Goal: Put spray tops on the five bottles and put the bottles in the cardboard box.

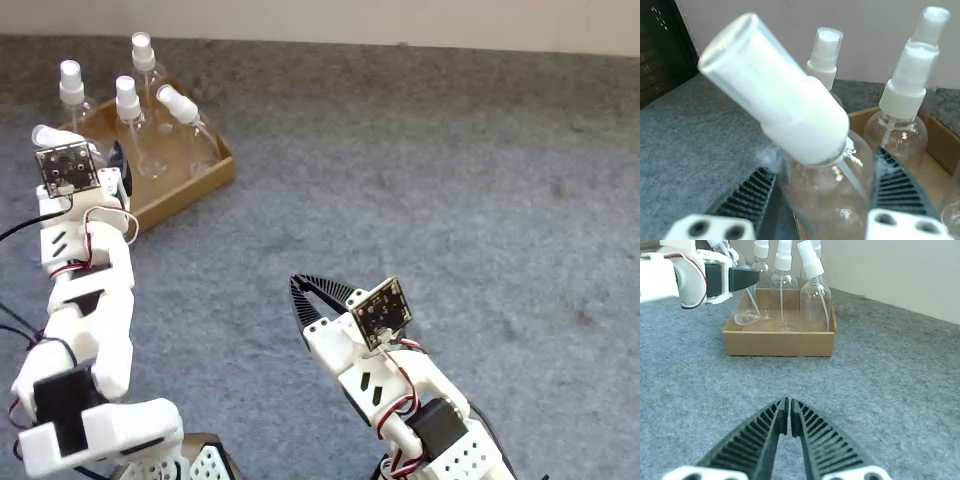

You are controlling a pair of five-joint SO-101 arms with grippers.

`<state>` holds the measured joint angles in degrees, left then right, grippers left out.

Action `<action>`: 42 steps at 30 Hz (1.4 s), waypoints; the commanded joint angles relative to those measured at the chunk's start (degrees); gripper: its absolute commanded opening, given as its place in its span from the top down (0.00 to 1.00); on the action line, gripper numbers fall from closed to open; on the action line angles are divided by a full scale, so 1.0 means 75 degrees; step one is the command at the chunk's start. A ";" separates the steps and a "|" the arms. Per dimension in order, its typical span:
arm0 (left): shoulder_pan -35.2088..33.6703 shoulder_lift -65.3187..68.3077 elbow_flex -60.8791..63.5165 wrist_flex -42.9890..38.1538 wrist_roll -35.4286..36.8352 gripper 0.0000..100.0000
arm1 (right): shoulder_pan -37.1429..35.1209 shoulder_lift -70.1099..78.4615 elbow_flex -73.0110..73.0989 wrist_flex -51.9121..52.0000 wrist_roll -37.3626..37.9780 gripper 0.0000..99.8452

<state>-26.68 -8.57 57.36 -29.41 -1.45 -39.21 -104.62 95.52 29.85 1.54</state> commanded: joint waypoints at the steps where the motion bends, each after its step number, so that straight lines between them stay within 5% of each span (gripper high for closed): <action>1: 0.0029 0.0100 -0.0639 -0.0422 -0.0082 0.86 | 0.0100 -0.0135 0.0990 0.0229 0.0070 1.00; 42: 0.0358 0.1858 -0.1014 -0.1477 -0.0094 0.86 | 0.0100 -0.0135 0.0990 0.0287 0.0070 1.00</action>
<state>-24.13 5.67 52.53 -38.99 -1.45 -39.30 -104.62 95.52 31.78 1.54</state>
